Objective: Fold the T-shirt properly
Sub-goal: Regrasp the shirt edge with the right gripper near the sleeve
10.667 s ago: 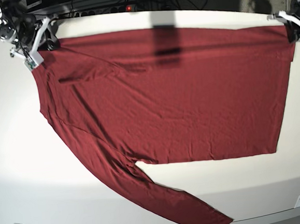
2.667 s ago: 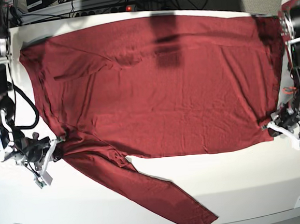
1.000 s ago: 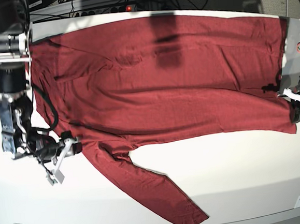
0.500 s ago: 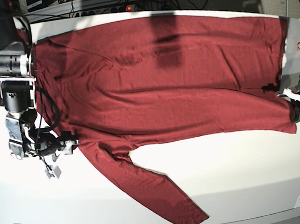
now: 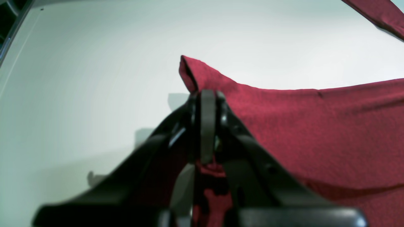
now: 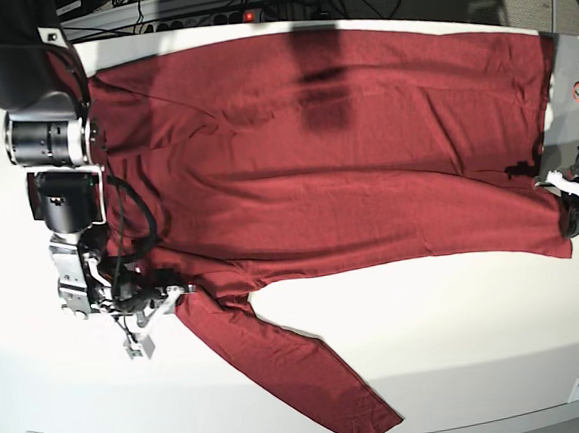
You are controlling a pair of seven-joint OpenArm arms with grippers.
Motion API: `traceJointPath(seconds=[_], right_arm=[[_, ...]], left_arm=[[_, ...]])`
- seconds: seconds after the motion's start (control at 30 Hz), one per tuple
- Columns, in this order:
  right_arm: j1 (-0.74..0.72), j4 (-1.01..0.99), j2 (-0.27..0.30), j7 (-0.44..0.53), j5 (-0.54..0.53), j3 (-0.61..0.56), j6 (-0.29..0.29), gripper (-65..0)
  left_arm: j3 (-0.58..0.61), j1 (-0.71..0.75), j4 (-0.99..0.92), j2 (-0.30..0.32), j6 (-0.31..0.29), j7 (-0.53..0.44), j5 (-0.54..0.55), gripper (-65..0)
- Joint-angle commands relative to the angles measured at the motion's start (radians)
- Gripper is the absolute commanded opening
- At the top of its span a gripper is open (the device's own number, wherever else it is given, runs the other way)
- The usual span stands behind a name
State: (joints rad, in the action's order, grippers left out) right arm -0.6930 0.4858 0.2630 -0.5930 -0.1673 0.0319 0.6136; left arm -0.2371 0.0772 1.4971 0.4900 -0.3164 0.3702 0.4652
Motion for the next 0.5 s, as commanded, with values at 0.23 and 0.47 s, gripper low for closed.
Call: traceJointPath(seconds=[0.23,0.47], right_arm=[[-0.024,0.009,0.003,-0.046,0.039,0.0,-0.026,-64.7],[-0.027,0.01,0.004,0.055,0.087,0.0,-0.026,-65.0]], left_arm=[[-0.011,-0.016,0.019,0.021,0.002,-0.026,0.007,-65.0],[-0.011,-0.016,0.019,0.021,0.002,-0.026,0.007,-65.0]])
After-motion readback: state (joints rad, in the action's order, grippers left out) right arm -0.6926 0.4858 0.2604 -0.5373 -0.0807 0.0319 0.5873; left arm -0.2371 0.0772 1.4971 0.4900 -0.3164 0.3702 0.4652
